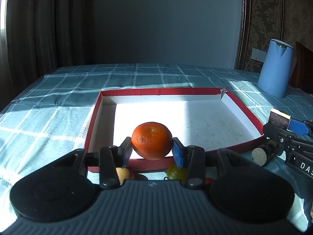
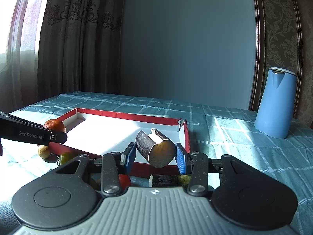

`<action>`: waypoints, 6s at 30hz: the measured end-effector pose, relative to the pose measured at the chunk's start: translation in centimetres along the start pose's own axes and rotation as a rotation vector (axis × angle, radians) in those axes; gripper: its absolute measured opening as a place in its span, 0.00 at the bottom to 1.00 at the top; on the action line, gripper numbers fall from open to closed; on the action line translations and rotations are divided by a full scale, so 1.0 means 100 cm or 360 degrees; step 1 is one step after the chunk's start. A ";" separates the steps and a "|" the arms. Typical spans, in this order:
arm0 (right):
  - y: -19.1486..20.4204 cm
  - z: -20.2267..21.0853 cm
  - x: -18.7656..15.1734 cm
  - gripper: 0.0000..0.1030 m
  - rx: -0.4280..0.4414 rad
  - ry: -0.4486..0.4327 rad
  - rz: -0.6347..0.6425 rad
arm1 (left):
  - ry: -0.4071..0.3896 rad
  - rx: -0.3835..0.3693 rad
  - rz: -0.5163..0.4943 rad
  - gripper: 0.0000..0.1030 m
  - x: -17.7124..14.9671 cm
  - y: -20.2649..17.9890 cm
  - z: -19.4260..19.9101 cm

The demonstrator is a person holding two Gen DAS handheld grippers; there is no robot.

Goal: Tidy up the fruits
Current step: 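Carry the orange into the tray with the left gripper while the right carries the cylinder in, then lift both open grippers out of the tray back toward the remaining produce, then grasp the potato with the left gripper while the right gripper grasps a green zucchini slice, then place the potato in the tray with the left gripper while the right places the zucchini slice there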

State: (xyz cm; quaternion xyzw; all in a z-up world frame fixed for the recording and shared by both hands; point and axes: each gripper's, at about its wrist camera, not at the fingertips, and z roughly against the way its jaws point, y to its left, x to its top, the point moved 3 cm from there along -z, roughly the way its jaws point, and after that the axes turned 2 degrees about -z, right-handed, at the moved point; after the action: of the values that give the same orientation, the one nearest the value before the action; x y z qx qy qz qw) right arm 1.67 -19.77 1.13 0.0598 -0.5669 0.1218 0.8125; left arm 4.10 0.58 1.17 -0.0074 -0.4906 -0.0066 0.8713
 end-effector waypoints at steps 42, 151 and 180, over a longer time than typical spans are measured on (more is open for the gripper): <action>0.001 -0.127 -0.004 0.83 -0.0016 0.0498 -0.0029 | 0.0006 0.0192 -0.0008 0.82 0.009 0.015 -0.044; -0.047 -0.052 -0.034 0.29 0.0119 0.0441 0.0136 | 0.0126 -0.0112 -0.0194 0.30 -0.045 0.023 -0.002; -0.062 -0.035 -0.027 0.29 -0.0067 0.0270 -0.0011 | -0.0022 -0.0093 -0.0270 0.25 -0.027 0.001 0.017</action>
State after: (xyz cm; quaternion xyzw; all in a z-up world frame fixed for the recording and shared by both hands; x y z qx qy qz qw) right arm 5.60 -25.27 -2.35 0.0342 -0.4983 0.1117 0.8591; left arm 1.26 0.69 -0.25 0.0087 -0.4951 -0.0948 0.8636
